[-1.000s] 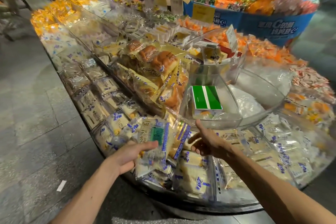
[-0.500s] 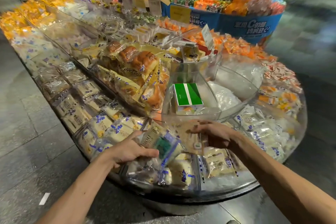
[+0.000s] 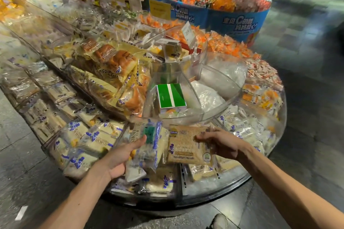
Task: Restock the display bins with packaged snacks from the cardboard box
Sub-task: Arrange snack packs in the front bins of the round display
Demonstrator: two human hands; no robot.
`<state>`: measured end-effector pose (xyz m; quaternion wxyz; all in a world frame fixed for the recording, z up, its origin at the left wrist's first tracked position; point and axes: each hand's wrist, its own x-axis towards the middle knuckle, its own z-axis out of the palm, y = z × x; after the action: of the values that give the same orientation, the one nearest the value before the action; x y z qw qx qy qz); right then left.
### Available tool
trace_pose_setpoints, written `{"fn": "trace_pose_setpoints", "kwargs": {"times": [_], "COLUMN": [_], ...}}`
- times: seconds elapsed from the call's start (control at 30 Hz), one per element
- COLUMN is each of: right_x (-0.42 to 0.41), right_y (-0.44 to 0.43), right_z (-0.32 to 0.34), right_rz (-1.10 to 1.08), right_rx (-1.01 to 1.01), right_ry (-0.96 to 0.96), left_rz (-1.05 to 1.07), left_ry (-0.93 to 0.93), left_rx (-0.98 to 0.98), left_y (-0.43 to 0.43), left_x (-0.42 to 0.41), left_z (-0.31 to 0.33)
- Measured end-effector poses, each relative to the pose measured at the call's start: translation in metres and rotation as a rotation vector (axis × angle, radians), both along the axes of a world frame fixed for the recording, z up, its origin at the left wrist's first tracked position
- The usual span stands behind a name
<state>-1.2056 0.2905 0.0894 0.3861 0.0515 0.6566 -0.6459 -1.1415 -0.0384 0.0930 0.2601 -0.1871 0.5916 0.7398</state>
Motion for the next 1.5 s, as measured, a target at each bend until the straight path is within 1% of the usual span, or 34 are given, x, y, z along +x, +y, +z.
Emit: {"fn": "trace_pose_setpoints", "kwargs": {"times": [0.17, 0.23, 0.33, 0.4, 0.47, 0.53, 0.57, 0.63, 0.67, 0.77, 0.8, 0.87, 1.07, 1.17, 1.27, 1.33, 1.5], "right_x": [-0.006, -0.013, -0.027, -0.039, -0.056, -0.068, -0.073, -0.078, -0.076, -0.069, -0.064, -0.057, -0.015, -0.005, -0.002, -0.011, -0.053], "right_y": [0.032, 0.045, 0.067, 0.075, 0.073, 0.053, 0.04, 0.003, -0.02, -0.094, -0.128, -0.169, -0.341, -0.404, -0.458, -0.489, -0.571], "right_z": [-0.005, -0.001, 0.004, 0.01, 0.019, 0.027, 0.025, 0.023, 0.024, 0.02, 0.02, 0.02, 0.028, 0.03, 0.045, 0.044, 0.013], "right_rz": [0.014, 0.022, 0.029, 0.048, 0.108, 0.156, 0.17, 0.214, 0.236, 0.274, 0.287, 0.296, 0.312, 0.334, 0.305, 0.257, 0.202], "right_rx": [-0.024, -0.028, -0.059, -0.078, -0.072, -0.059, -0.046, -0.042, -0.036, -0.063, -0.078, -0.106, -0.158, -0.167, -0.163, -0.169, -0.144], "right_ry": [-0.027, -0.031, -0.04, -0.012, 0.044, 0.083, 0.103, 0.142, 0.154, 0.164, 0.163, 0.171, 0.171, 0.193, 0.214, 0.149, 0.139], "left_rz": [-0.074, -0.062, -0.013, -0.005, 0.062, 0.149, 0.172, 0.255, 0.325, 0.551, 0.576, 0.602, 0.752, 0.756, 0.733, 0.721, 0.683], "left_ry": [-0.033, -0.043, -0.067, -0.059, -0.053, -0.078, -0.093, -0.091, -0.09, -0.075, -0.064, -0.053, -0.022, -0.012, 0.026, 0.026, 0.002], "left_rx": [0.047, 0.052, 0.04, 0.028, 0.043, -0.048, -0.076, -0.056, -0.067, -0.049, -0.035, 0.003, -0.021, -0.034, -0.026, -0.022, -0.003], "left_y": [0.052, 0.075, 0.104, 0.117, 0.12, 0.108, 0.098, 0.067, 0.045, -0.005, -0.027, -0.054, -0.208, -0.274, -0.336, -0.37, -0.449], "left_x": [-0.017, -0.025, -0.037, -0.042, -0.043, -0.037, -0.032, -0.017, -0.009, 0.019, 0.031, 0.048, 0.109, 0.121, 0.119, 0.11, 0.073], "left_z": [-0.008, -0.004, 0.002, 0.008, 0.015, 0.019, 0.017, 0.009, 0.001, 0.017, 0.025, 0.031, 0.045, 0.056, 0.061, 0.061, 0.048]}}
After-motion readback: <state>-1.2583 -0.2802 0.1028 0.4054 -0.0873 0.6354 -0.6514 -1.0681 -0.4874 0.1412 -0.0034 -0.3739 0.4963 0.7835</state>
